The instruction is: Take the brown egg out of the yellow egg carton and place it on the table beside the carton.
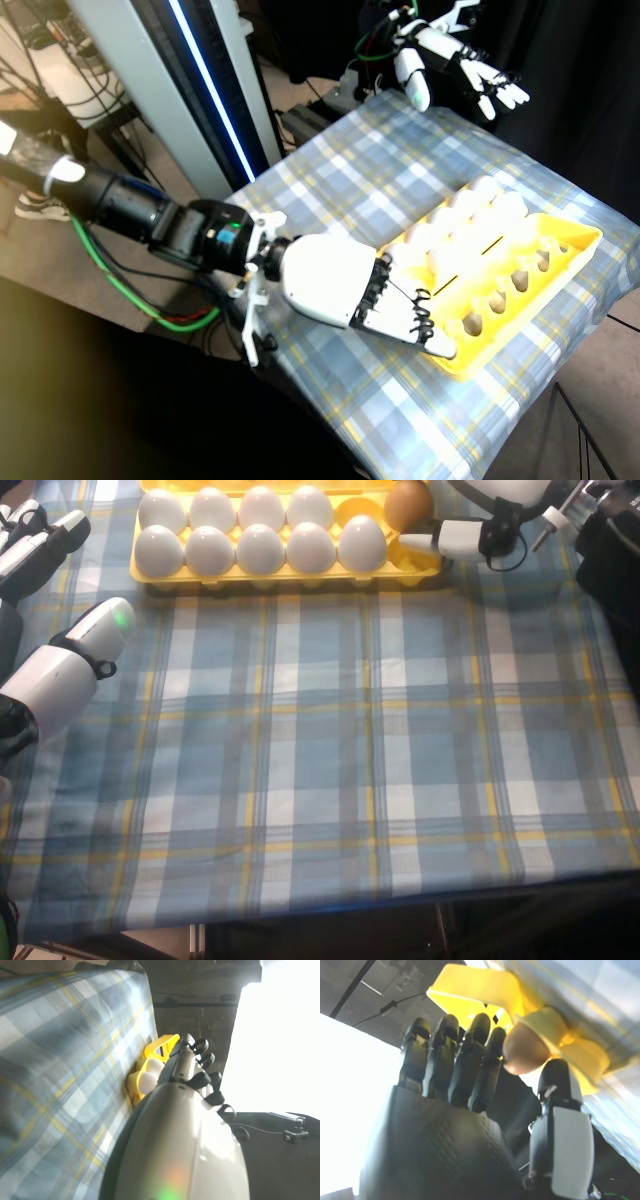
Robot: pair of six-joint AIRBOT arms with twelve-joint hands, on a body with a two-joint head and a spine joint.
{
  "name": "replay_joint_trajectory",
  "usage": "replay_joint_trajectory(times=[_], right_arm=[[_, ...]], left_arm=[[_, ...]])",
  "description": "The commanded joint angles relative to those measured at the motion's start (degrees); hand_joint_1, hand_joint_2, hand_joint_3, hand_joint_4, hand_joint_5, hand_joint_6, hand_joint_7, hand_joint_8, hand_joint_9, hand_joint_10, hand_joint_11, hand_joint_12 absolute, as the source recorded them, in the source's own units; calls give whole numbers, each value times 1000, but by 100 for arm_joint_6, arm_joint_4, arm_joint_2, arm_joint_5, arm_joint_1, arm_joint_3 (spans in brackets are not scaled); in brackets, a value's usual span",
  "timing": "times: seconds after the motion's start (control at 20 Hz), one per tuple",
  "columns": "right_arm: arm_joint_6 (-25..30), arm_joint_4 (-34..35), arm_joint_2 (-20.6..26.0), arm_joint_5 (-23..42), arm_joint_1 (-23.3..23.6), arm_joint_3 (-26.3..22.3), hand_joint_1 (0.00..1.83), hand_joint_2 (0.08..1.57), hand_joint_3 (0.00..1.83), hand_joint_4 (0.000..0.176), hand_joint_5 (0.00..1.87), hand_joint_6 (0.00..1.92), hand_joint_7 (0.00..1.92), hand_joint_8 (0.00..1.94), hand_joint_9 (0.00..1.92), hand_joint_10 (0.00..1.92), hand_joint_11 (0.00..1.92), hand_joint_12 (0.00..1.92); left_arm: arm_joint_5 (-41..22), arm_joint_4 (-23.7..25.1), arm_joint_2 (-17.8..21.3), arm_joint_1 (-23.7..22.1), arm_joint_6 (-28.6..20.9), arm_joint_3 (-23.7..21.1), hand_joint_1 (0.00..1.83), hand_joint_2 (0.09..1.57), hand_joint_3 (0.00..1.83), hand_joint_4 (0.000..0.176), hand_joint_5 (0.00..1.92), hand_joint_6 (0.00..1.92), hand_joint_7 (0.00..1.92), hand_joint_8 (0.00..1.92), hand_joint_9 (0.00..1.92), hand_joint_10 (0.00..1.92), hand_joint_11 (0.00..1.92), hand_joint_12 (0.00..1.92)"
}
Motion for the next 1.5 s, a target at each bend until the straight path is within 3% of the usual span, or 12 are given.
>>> replay_joint_trajectory(times=[0.0, 0.1, 0.35, 0.45, 0.55, 0.95, 1.0, 1.1, 1.2, 1.35, 1.4, 1.45], right_arm=[[-9, -81, 30, 681, 108, 6, 1020, 1141, 0, 64, 959, 780, 934, 3, 519, 2, 183, 78], [-9, -81, 40, 681, 114, 6, 1056, 1148, 0, 6, 910, 1077, 971, 6, 706, 35, 369, 181], [-9, -180, 53, 696, 163, -115, 1086, 1150, 0, 0, 910, 1083, 1000, 1, 729, 0, 294, 438], [-9, -346, 185, 749, 258, -307, 1202, 1131, 1, 4, 872, 1125, 1037, 875, 829, 1, 224, 386], [-9, -488, 407, 898, 321, -580, 1073, 1139, 1, 0, 924, 1063, 989, 121, 808, 12, 168, 330], [-9, -1160, 1262, 1683, 269, -1771, 1075, 1140, 0, 0, 927, 1061, 991, 0, 602, 0, 158, 206], [-9, -1245, 1393, 1860, 170, -1952, 1067, 1134, 0, 8, 939, 1043, 1029, 9, 597, 0, 185, 205], [-10, -1361, 1608, 2287, -108, -2302, 1011, 1125, 0, 154, 943, 1031, 1049, 5, 613, 3, 227, 192], [-10, -1440, 1684, 2598, -374, -2568, 994, 1131, 2, 175, 927, 1054, 1027, 1, 592, 1, 208, 168], [-10, -1506, 1683, 2688, -665, -2762, 1007, 1128, 0, 156, 934, 1046, 1005, 1, 644, 11, 243, 170], [-10, -1487, 1658, 2691, -752, -2785, 1039, 1126, 0, 87, 947, 1029, 1051, 11, 657, 9, 251, 159], [-10, -1428, 1618, 2686, -844, -2782, 1033, 1132, 2, 87, 934, 1050, 1060, 7, 659, 5, 249, 144]], left_arm=[[-690, 278, -10, -8, -26, 27, 270, 1271, 1, 25, 386, 4, 147, 3, 39, 2, 0, 0], [-690, 278, -11, -8, -27, 27, 281, 1265, 0, 31, 394, 5, 149, 2, 46, 4, 0, 0], [-690, 276, -10, -9, -28, 23, 271, 1262, 0, 29, 396, 3, 150, 2, 46, 2, 0, 0], [-690, 276, -4, -5, -26, 17, 271, 1261, 0, 36, 395, 2, 149, 1, 41, 0, 0, 0], [-690, 276, 10, 1, -19, 18, 271, 1265, 0, 42, 385, 0, 142, 0, 39, 0, 0, 0], [-690, 284, 38, -10, 47, 7, 288, 1269, 0, 33, 395, 7, 155, 8, 51, 7, 0, 0], [-690, 286, 47, -10, 48, 7, 281, 1270, 1, 40, 385, 2, 151, 5, 46, 4, 0, 0], [-690, 273, 55, -4, 44, 5, 273, 1264, 0, 42, 385, 2, 156, 5, 56, 7, 0, 0], [-690, 259, 49, 16, 37, -7, 283, 1264, 0, 22, 392, 3, 159, 4, 56, 4, 0, 0], [-690, 247, 42, 25, 26, -16, 264, 1264, 0, 29, 383, 2, 153, 1, 54, 2, 0, 0], [-690, 247, 42, 25, 16, -17, 275, 1265, 0, 21, 395, 5, 160, 3, 56, 2, 0, 0], [-690, 248, 43, 25, 10, -18, 269, 1262, 0, 19, 398, 5, 164, 3, 57, 2, 0, 0]])
